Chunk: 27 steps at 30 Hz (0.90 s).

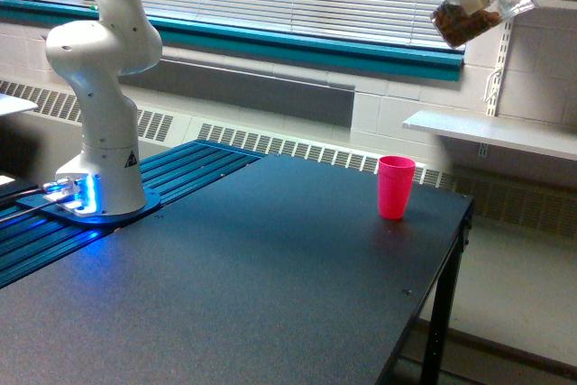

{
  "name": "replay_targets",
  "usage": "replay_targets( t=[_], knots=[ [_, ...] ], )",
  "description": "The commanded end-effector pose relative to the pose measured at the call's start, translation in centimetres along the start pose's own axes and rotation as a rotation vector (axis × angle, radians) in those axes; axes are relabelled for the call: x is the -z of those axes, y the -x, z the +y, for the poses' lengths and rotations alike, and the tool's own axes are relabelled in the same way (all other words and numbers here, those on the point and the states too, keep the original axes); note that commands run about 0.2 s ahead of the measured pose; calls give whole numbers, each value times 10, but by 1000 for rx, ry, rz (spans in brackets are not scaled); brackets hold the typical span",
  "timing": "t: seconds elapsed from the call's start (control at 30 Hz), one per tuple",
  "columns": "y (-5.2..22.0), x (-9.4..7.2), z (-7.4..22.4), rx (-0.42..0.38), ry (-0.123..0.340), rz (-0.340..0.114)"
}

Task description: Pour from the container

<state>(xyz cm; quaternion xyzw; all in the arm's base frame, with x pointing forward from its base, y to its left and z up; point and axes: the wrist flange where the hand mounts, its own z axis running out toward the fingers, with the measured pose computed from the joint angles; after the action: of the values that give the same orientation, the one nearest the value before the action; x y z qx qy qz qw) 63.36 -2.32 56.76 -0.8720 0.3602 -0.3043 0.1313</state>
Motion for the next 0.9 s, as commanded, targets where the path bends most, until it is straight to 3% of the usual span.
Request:
replay_targets(
  t=[0.03,0.53,0.9],
  knots=[
    [-20,6,18,-34,21,30],
    [-2,1,10,12,34,11],
    [34,-4,-3,80,60,-3]
  ],
)
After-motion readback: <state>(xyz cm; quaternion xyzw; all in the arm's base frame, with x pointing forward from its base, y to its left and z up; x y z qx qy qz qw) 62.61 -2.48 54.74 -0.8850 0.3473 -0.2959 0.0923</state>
